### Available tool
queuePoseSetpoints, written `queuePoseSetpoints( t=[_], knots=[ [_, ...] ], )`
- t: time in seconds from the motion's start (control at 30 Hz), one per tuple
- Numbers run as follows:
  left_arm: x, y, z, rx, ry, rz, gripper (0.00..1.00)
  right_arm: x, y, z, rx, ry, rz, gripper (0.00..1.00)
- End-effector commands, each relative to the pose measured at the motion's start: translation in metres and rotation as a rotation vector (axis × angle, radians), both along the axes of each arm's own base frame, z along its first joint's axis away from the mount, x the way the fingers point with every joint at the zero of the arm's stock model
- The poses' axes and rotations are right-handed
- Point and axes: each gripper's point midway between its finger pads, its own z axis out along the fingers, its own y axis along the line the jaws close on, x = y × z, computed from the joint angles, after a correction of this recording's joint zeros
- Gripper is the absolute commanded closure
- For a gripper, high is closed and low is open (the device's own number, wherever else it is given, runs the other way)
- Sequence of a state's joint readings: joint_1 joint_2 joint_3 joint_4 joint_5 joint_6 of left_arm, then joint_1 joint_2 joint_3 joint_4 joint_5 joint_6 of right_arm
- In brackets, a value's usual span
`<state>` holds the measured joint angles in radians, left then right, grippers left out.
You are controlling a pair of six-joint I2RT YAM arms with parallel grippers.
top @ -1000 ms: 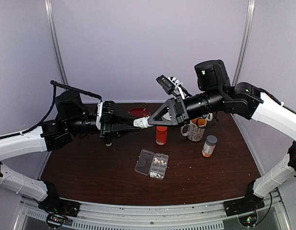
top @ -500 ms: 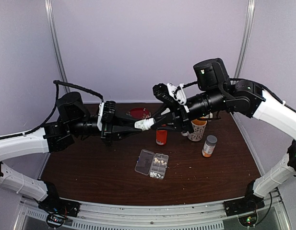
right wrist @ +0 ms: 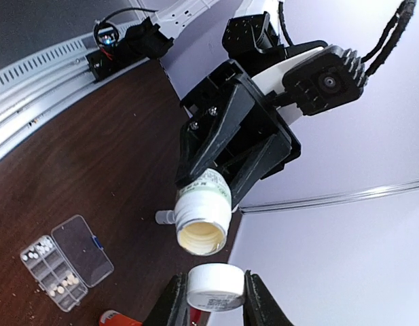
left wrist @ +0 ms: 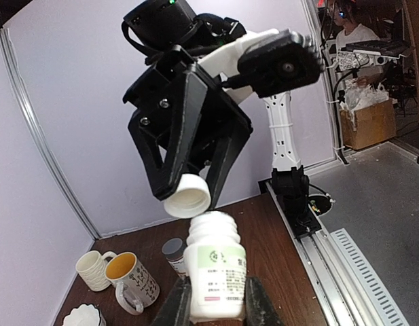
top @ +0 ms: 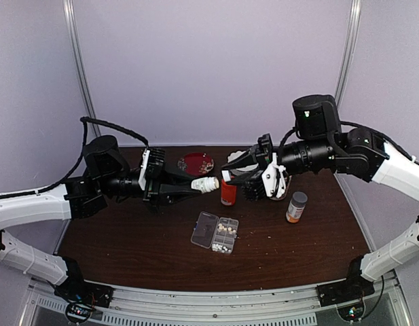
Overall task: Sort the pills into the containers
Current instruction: Unscrew the lid of the pill bottle, then pour the pill into the compartment of the pill container.
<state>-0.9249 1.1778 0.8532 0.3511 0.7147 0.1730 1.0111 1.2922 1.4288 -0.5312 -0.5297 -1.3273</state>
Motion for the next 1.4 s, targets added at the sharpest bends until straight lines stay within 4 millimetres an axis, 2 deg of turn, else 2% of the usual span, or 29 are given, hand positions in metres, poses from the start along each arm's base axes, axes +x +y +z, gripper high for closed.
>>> queuePoseSetpoints(
  t=[0.0, 0.07, 0.17, 0.3, 0.4, 0.5, 0.6, 0.7, 0.77, 0.93, 1.1, 1.17, 1.37],
  knots=[
    [-0.005, 0.002, 0.008, -0.042, -0.012, -0.015, 0.93, 0.014, -0.011, 0.012, 0.046, -0.327, -0.044, 1.0],
    [-0.004, 0.001, 0.006, -0.038, -0.007, -0.011, 0.93, 0.017, -0.016, 0.014, 0.091, -0.347, -0.087, 1.0],
    [-0.002, 0.0, 0.0, -0.032, 0.001, -0.004, 0.93, 0.018, -0.023, 0.02, 0.216, -0.241, -0.167, 1.0],
    [0.006, -0.002, -0.008, -0.022, 0.032, 0.035, 0.93, 0.021, -0.034, 0.036, 0.467, 0.127, -0.286, 1.0],
    [0.015, -0.004, -0.017, -0.016, 0.062, 0.078, 0.93, 0.024, -0.04, 0.031, 0.543, 0.369, -0.351, 1.0],
    [0.022, -0.005, -0.032, -0.012, 0.088, 0.116, 0.93, 0.036, -0.044, 0.017, 0.598, 0.605, -0.465, 1.0],
    [0.029, -0.005, -0.049, -0.002, 0.11, 0.15, 0.93, 0.055, -0.057, 0.003, 0.691, 0.785, -0.622, 1.0],
    [0.033, -0.006, -0.065, 0.024, 0.132, 0.175, 0.93, 0.056, -0.063, -0.013, 0.714, 0.91, -0.67, 1.0],
    [0.034, -0.007, -0.076, 0.042, 0.143, 0.179, 0.93, 0.065, -0.074, -0.023, 0.777, 1.01, -0.761, 1.0],
    [0.038, -0.008, -0.1, 0.079, 0.165, 0.197, 0.93, 0.059, -0.076, -0.05, 0.658, 1.085, -0.819, 1.0],
    [0.043, -0.01, -0.118, 0.111, 0.179, 0.21, 0.93, 0.06, -0.104, -0.068, 0.858, 1.275, -0.791, 1.0],
    [0.046, -0.012, -0.126, 0.134, 0.204, 0.217, 0.93, 0.06, -0.109, -0.078, 0.87, 1.333, -0.78, 1.0],
    [0.055, -0.018, -0.147, 0.208, 0.258, 0.215, 0.93, 0.064, -0.111, -0.111, 0.68, 1.28, -0.953, 1.0]
  ],
)
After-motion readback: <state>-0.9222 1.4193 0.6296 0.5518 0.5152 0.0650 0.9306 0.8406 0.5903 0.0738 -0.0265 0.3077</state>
